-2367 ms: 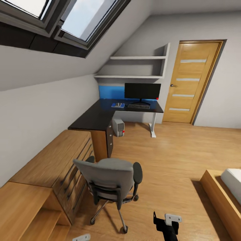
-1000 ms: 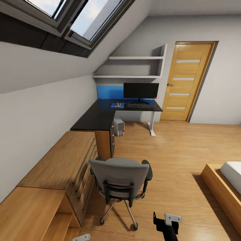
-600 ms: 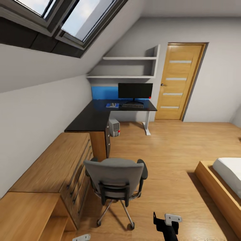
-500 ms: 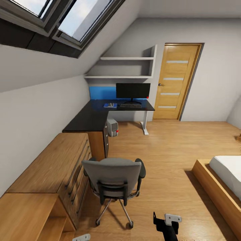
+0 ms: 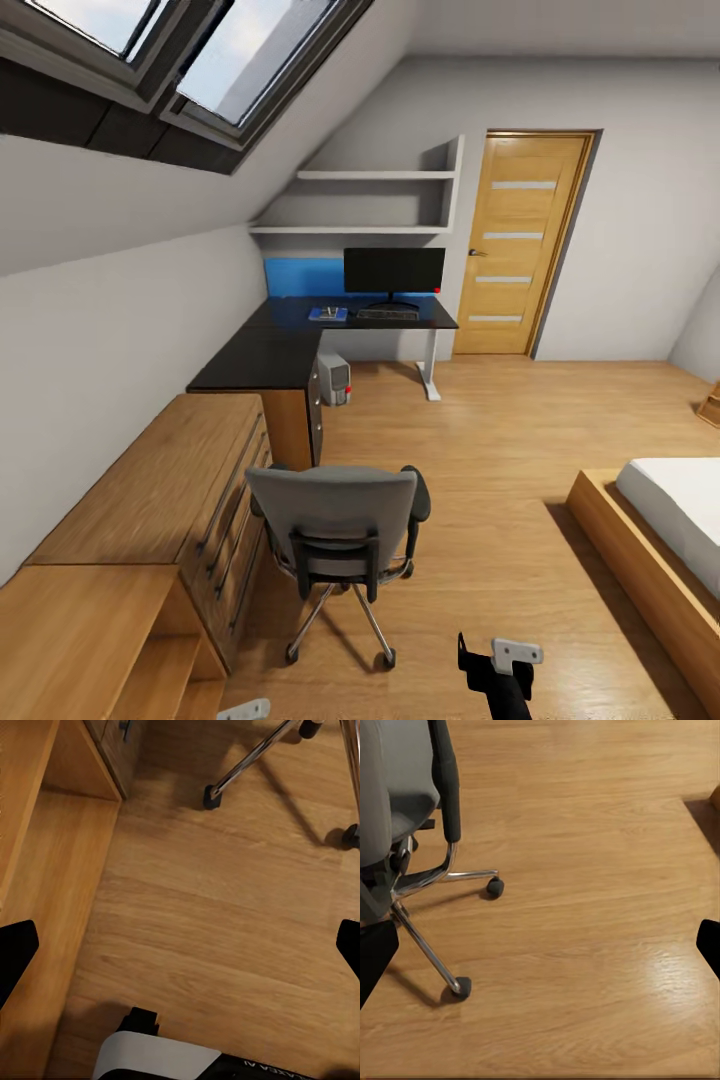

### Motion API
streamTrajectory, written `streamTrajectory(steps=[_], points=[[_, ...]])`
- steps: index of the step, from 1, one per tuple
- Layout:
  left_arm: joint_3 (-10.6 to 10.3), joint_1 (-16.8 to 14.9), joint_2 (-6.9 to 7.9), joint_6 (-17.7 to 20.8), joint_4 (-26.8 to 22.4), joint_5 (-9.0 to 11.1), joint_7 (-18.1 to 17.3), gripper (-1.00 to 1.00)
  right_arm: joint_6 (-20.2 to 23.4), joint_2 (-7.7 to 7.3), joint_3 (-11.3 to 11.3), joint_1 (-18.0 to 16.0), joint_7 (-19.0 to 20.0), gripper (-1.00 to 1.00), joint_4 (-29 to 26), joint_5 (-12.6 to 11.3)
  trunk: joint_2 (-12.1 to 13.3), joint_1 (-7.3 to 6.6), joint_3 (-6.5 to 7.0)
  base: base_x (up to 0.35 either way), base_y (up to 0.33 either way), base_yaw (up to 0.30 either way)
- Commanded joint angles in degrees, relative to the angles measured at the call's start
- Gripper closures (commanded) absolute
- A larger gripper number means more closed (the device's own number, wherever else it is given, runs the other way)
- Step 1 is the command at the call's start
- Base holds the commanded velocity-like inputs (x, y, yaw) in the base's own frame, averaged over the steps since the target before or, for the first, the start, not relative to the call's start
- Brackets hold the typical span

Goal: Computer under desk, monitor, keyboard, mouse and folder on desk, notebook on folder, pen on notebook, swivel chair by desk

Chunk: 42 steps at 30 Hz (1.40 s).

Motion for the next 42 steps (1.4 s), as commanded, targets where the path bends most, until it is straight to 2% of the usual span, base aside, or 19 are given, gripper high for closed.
streamTrajectory(steps=[1, 13, 30, 34, 42], points=[[-0.48, -0.03, -0.02, -0.11, 0.01, 0.28, 0.28, -1.00, -0.09, 0.03, 0.48, -0.08, -0.46, -1.00, 0.10, 0.03, -0.10, 0.01, -0.11, -0.140, 0.000, -0.001], [-0.48, -0.04, -0.02, -0.12, 0.01, 0.28, 0.28, -1.00, -0.06, 0.03, 0.48, -0.06, -0.46, -1.00, 0.04, 0.03, -0.10, 0.01, -0.11, -0.038, 0.000, 0.000], [-0.42, -0.03, 0.15, -0.27, 0.01, 0.26, 0.30, -1.00, -0.02, 0.03, 0.48, -0.07, -0.46, -1.00, 0.01, 0.02, -0.10, 0.01, -0.11, 0.000, 0.086, 0.000], [-0.52, -0.02, 0.05, -2.60, 0.01, 0.21, 0.29, -1.00, -0.02, 0.02, 0.44, -0.06, -0.46, -1.00, 0.01, 0.02, -0.10, 0.01, -0.11, 0.000, 0.001, 0.000], [-0.69, -0.03, -0.16, -3.83, 0.01, 0.22, 0.36, -1.00, -0.02, -0.05, 0.40, -0.08, -0.46, -1.00, 0.01, 0.02, -3.31, 1.76, -1.54, 0.000, 0.000, 0.000]])
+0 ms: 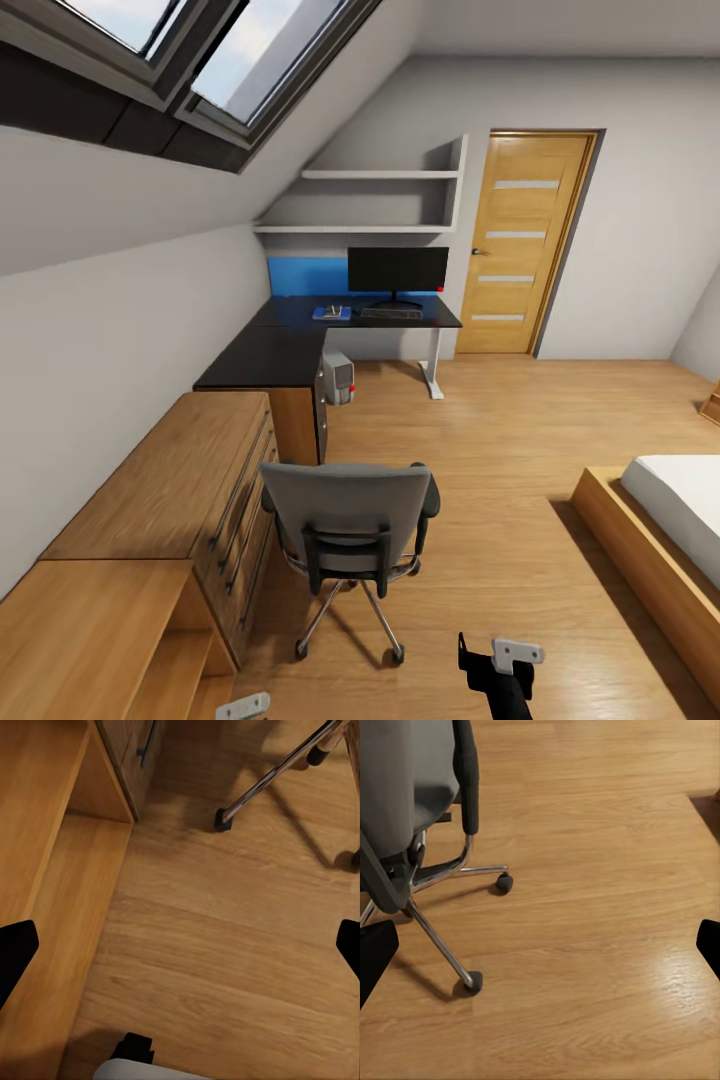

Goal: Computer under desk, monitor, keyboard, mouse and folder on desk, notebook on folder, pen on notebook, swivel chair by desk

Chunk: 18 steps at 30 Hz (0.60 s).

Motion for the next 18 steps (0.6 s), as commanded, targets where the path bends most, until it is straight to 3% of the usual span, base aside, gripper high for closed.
streamTrajectory(steps=[1, 18], points=[[-0.50, -0.03, -0.02, -0.13, 0.00, 0.24, 0.33, -1.00, -0.10, 0.03, 0.48, -0.05, -0.47, -1.00, 0.09, 0.03, -0.50, 0.24, -0.28, 0.000, 0.000, 0.000], [-0.45, -0.03, -0.04, 0.58, 0.00, 0.26, 0.56, -1.00, -0.10, -0.02, 0.48, -0.04, -0.47, -1.00, 0.09, 0.03, -7.32, 3.98, -3.33, 0.000, 0.000, 0.000]])
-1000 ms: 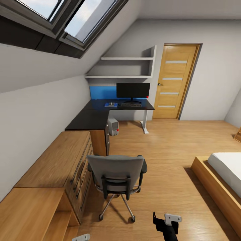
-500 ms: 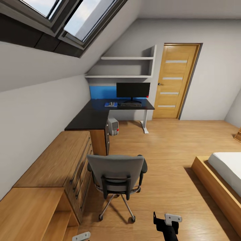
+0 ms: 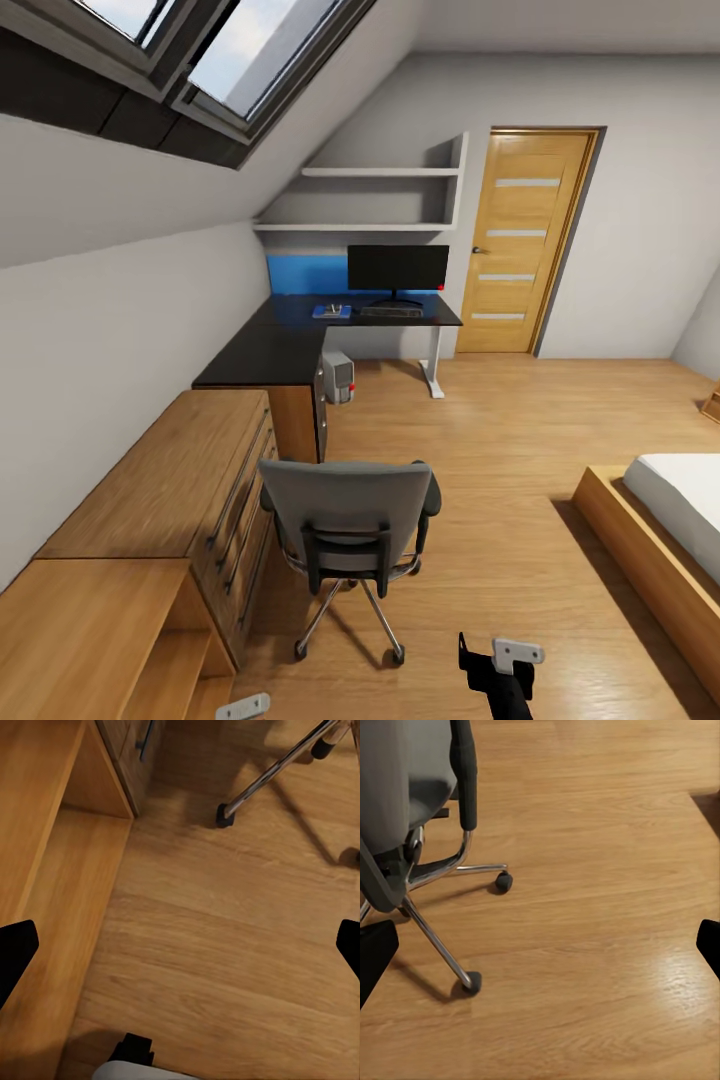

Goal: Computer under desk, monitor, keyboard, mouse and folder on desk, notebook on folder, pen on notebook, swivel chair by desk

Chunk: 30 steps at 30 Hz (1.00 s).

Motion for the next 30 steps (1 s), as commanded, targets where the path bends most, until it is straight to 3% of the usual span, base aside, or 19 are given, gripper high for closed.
streamTrajectory(steps=[1, 22, 30], points=[[-0.49, -0.03, -0.02, -0.09, 0.00, 0.24, 0.32, -1.00, -0.10, 0.03, 0.49, -0.06, -0.47, -1.00, 0.09, 0.03, -0.48, 0.24, -0.27, 0.000, 0.000, 0.000], [-0.11, -0.02, 0.19, 0.41, 0.01, 0.36, 0.48, -1.00, -0.44, -0.09, 0.50, -0.08, -0.52, -1.00, 0.17, 0.08, -8.91, 4.85, -4.04, 0.000, 0.000, 0.000], [0.16, -0.02, 0.74, 0.32, 0.01, 2.27, 0.50, -1.00, -0.53, -0.30, 0.47, 0.14, -0.54, -1.00, 0.34, 0.04, -12.12, 6.61, -5.48, 0.000, 0.000, 0.000]])
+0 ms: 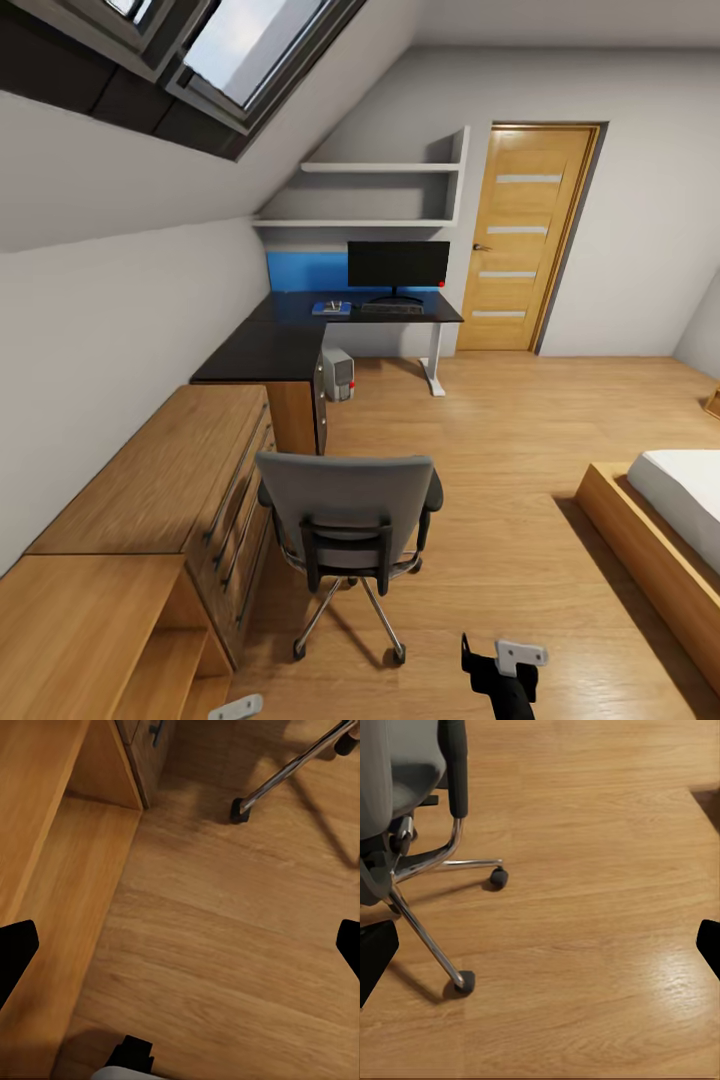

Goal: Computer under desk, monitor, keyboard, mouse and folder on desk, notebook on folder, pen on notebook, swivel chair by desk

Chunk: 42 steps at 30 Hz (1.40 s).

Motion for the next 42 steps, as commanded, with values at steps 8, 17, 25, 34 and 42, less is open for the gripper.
streamTrajectory(steps=[8, 17, 25, 34, 42], points=[[-0.56, -0.03, 0.08, -0.14, -0.01, 1.04, 0.29, -1.00, -0.10, -0.17, 0.43, 0.18, -0.47, -1.00, 0.13, -0.03, -3.27, 1.77, -1.51, 0.000, 0.000, 0.000], [-0.71, -0.04, -0.05, -0.20, -0.01, 1.05, 0.42, -1.00, -0.03, 0.08, 0.64, 0.19, -0.42, -1.00, 0.20, 0.12, -6.88, 3.75, -3.13, 0.000, 0.000, 0.000], [-0.79, -0.03, -0.24, -0.21, -0.01, 1.05, 0.42, -1.00, -0.12, 0.32, 0.71, 0.19, -0.39, -1.00, 0.14, 0.21, -10.09, 5.50, -4.56, 0.000, 0.000, 0.000], [-0.79, -0.04, -0.29, -0.13, -0.01, 1.05, 0.43, -1.00, -0.03, 0.33, 0.71, 0.19, -0.39, -1.00, 0.14, 0.21, -13.70, 7.48, -6.18, 0.000, 0.000, 0.000], [-0.79, -0.04, -0.30, -0.12, -0.01, 1.05, 0.50, -1.00, -0.03, 0.25, 0.69, 0.19, -0.39, -1.00, 0.13, 0.21, -16.91, 9.24, -7.61, 0.000, 0.000, 0.000]])
